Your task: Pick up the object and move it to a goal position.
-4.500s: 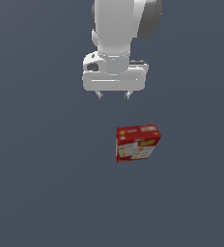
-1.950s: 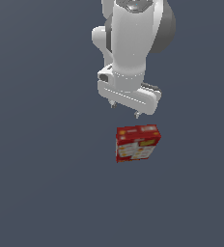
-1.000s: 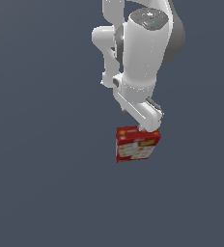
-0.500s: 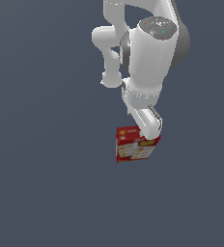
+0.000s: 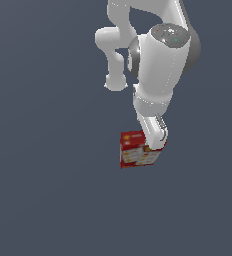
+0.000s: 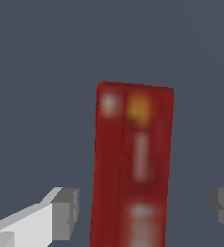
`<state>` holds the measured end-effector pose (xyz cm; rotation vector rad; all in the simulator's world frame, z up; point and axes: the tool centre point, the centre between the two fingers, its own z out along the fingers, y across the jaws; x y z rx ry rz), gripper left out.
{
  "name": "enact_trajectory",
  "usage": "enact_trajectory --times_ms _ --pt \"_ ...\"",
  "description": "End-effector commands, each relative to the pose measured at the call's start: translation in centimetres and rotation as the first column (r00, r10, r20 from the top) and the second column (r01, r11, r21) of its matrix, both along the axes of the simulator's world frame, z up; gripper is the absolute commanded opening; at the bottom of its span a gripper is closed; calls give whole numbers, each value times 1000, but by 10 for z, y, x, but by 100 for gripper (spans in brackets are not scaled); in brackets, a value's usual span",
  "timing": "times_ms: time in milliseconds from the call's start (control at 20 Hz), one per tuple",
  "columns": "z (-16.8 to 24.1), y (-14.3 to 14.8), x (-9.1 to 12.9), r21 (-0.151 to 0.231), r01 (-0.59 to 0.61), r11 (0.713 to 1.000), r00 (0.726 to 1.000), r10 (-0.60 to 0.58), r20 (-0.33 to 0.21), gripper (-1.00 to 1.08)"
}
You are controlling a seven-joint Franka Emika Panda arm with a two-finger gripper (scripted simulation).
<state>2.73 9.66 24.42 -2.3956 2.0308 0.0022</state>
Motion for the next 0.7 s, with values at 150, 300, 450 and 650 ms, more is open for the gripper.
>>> enact_trajectory --times_ms 150,300,450,650 --pt "-2 2 2 -1 41 999 999 -41 0 100" --pt "-2 3 2 -2 46 999 999 -46 0 100" --pt "-3 3 2 -2 42 999 999 -42 0 100" --pt "-14 3 2 -2 43 999 999 -43 0 100"
